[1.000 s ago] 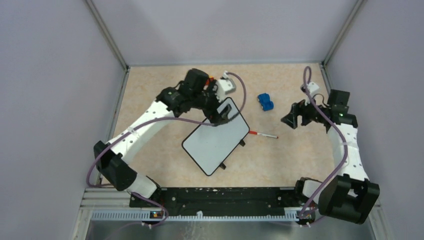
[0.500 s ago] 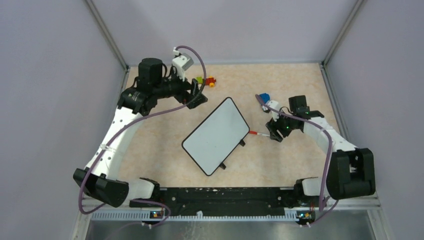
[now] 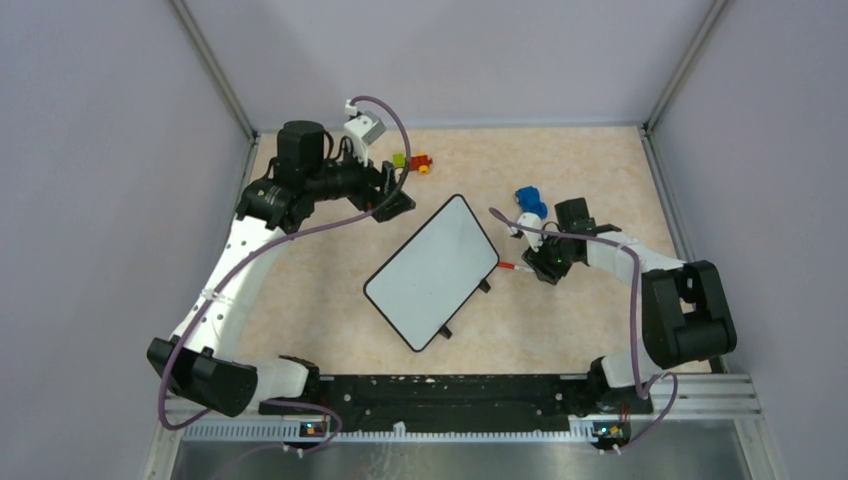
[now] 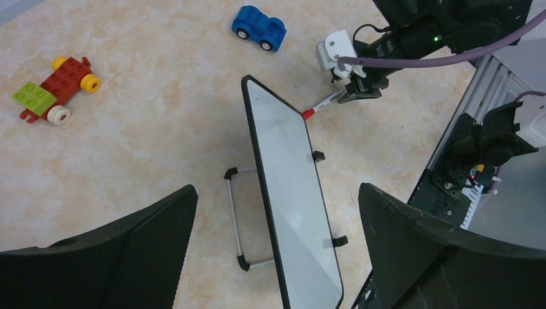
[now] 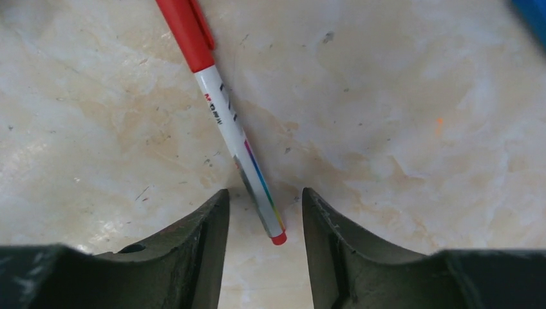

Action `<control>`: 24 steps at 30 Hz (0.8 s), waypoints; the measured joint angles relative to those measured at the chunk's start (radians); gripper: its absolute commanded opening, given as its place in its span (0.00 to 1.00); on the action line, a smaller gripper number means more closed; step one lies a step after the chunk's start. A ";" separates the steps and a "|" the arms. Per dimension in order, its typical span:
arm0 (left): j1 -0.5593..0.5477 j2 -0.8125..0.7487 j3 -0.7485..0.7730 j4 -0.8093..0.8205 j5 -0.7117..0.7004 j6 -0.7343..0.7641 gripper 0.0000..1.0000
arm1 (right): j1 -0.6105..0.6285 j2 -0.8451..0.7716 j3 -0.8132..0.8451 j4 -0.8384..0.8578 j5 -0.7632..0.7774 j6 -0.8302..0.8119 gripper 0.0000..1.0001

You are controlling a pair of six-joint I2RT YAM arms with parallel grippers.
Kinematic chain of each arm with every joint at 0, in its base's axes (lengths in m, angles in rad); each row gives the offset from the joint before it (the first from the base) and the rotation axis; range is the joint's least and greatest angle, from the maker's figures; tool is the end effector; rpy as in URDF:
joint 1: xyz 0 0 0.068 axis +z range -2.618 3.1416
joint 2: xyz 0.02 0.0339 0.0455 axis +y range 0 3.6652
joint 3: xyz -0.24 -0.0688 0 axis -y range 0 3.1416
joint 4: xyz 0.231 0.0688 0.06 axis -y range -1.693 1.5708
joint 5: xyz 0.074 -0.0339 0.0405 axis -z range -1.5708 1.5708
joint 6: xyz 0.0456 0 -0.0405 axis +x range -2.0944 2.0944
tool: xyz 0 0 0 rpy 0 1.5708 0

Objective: Write a sentence on the whiteboard
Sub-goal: Pick up the whiteboard marker from the center of the board.

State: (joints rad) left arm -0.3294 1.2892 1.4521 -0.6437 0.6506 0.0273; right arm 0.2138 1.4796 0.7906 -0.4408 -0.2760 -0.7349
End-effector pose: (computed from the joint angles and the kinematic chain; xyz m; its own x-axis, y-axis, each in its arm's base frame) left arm 0.2459 -0.1132 0.3897 -0.4166 0.1654 -0.8939 0.7772 0.5749 -0.2558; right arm 0.2562 0.0684 0.1454 -0.4425 -0.7563 -0.4819 -0.8283 0.5506 -0.1034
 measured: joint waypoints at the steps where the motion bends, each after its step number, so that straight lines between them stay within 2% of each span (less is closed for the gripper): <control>1: 0.002 0.000 0.000 0.000 0.002 -0.001 0.99 | 0.003 0.014 -0.007 0.010 0.008 -0.006 0.40; 4: 0.010 0.000 0.000 0.001 0.009 -0.003 0.99 | 0.010 0.023 -0.007 0.026 0.009 -0.016 0.34; 11: 0.028 0.000 0.000 0.003 0.027 -0.009 0.99 | 0.020 0.017 -0.029 0.065 0.002 -0.043 0.00; 20: 0.046 0.031 0.000 0.013 0.060 -0.017 0.99 | 0.020 0.000 -0.047 0.086 0.002 -0.057 0.00; 24: 0.047 0.050 0.000 0.012 0.072 -0.018 0.99 | 0.020 -0.018 -0.046 0.041 -0.003 -0.047 0.00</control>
State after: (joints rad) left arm -0.2829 1.3388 1.4521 -0.6315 0.7223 0.0093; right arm 0.2337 1.4620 0.7444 -0.4000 -0.2794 -0.7822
